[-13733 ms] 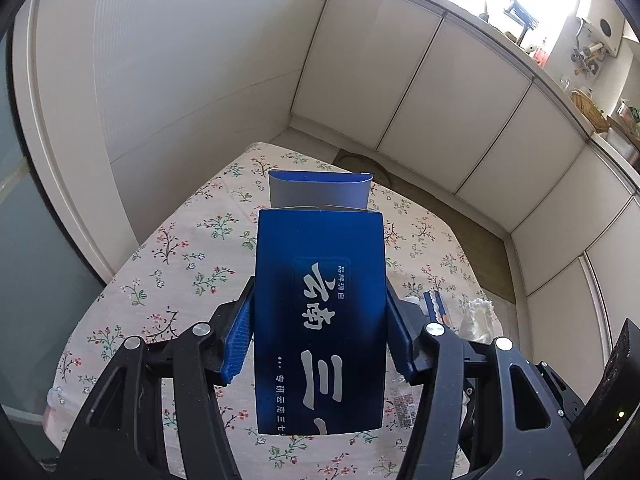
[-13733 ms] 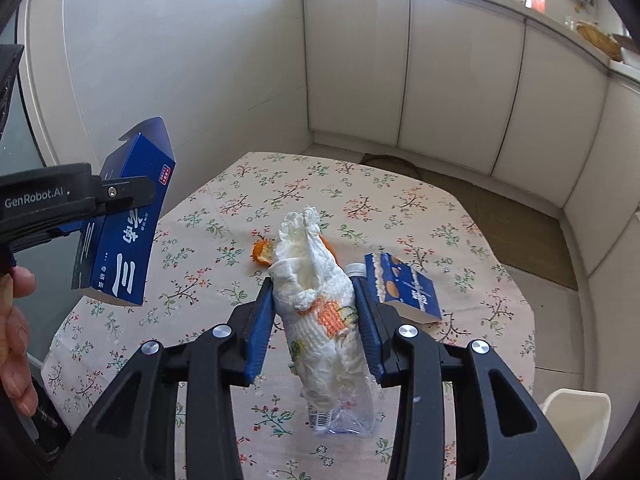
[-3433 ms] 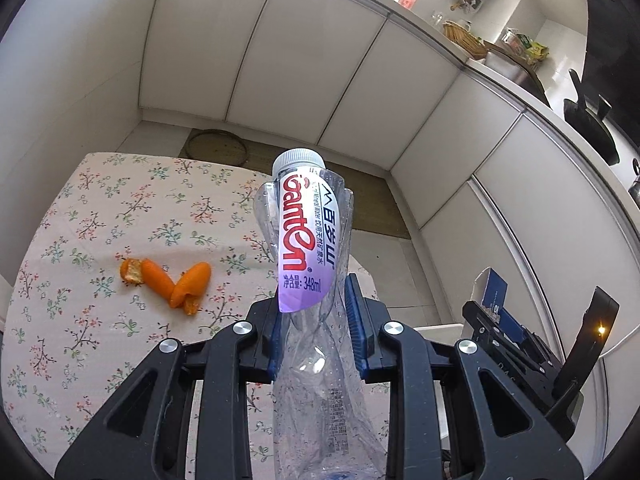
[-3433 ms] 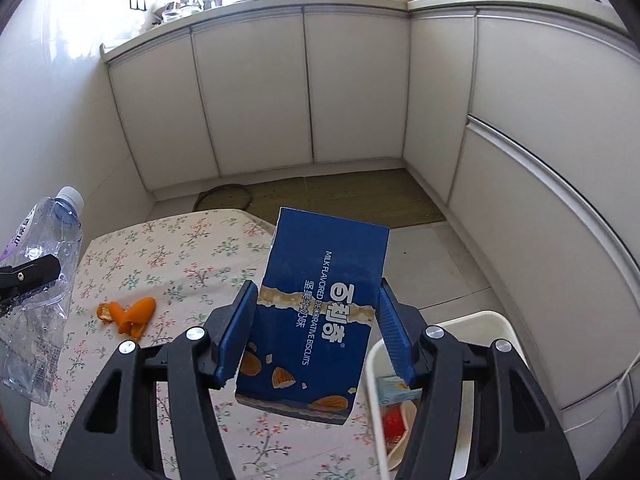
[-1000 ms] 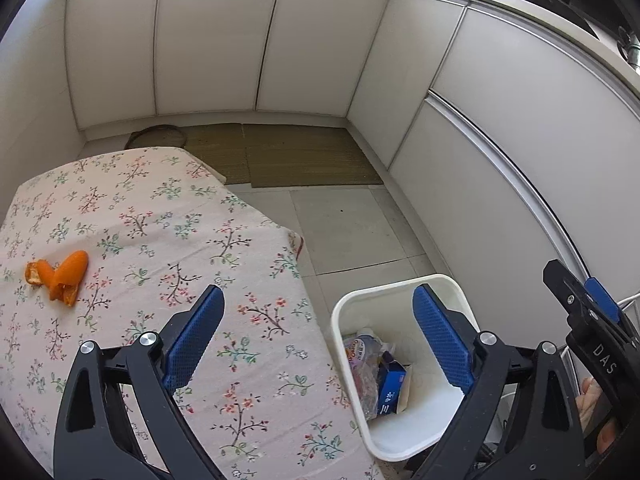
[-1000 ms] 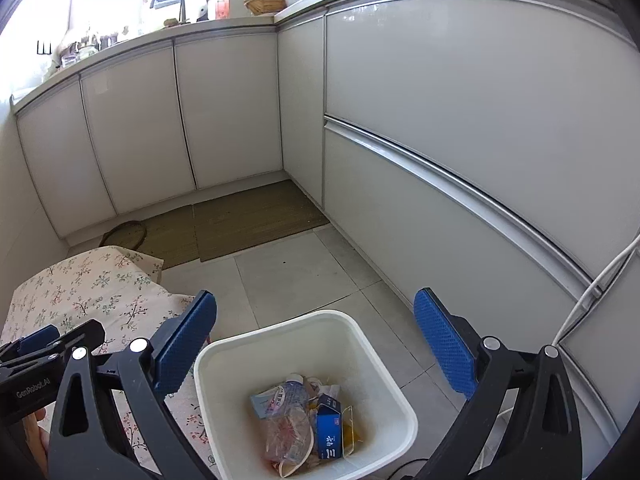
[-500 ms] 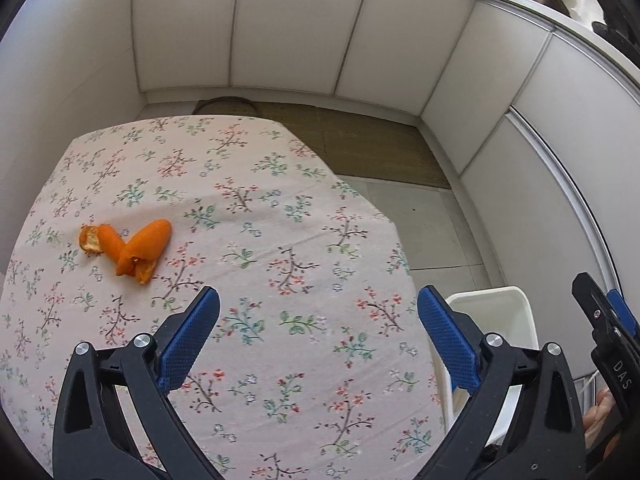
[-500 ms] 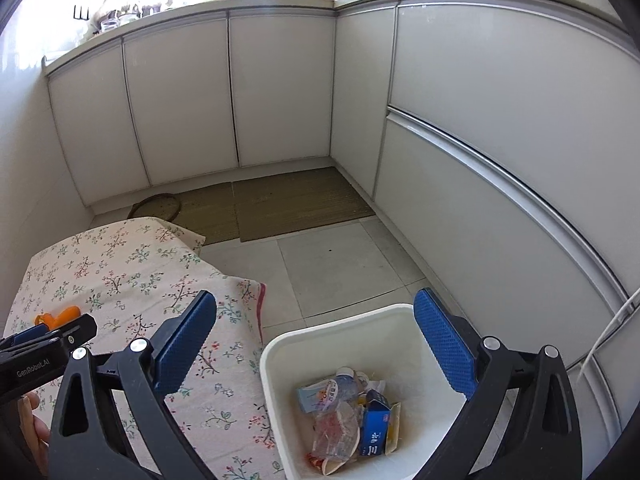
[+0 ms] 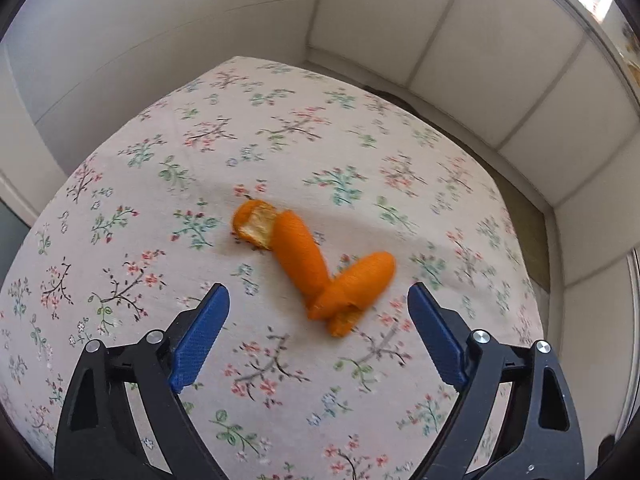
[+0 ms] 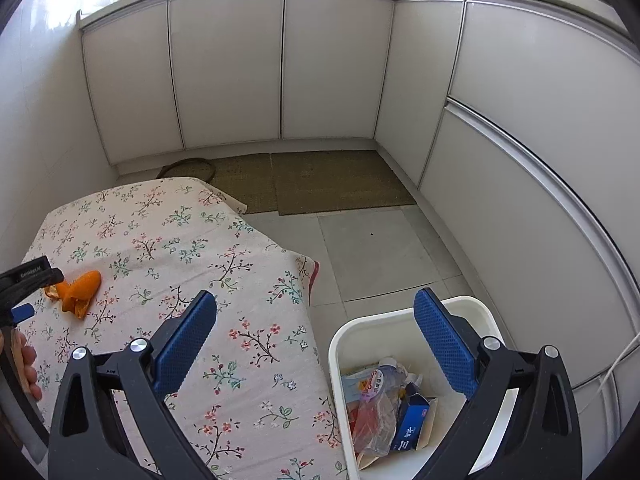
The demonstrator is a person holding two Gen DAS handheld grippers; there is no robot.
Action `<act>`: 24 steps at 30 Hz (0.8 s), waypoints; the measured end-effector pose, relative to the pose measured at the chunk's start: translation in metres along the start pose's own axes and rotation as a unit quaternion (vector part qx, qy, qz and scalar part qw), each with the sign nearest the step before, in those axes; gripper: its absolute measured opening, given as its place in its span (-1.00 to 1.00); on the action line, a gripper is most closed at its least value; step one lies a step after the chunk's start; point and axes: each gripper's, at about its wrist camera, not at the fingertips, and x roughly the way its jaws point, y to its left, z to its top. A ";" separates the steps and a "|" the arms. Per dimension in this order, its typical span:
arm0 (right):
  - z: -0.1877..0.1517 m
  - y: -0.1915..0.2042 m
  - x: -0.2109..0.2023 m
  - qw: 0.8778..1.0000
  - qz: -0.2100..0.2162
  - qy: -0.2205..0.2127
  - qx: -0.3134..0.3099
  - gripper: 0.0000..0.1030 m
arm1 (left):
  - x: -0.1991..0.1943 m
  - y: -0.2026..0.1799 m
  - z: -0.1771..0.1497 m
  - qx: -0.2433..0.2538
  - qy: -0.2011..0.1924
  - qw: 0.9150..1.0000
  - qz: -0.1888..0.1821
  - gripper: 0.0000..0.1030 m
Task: Collect trash
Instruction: 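Grasp the long orange peel with the left tool and lift it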
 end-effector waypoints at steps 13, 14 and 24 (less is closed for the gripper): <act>-0.007 0.020 0.018 0.999 0.002 0.027 -0.027 0.87 | 0.054 0.015 0.021 -0.002 0.015 1.000 0.018 -0.21; -0.007 0.023 0.018 0.999 0.003 0.028 -0.030 0.87 | 0.055 0.015 0.022 0.007 0.013 1.000 0.018 -0.40; -0.008 0.049 0.033 0.995 0.065 0.067 -0.020 0.87 | 0.032 0.037 0.030 -0.015 0.033 0.997 -0.062 -0.60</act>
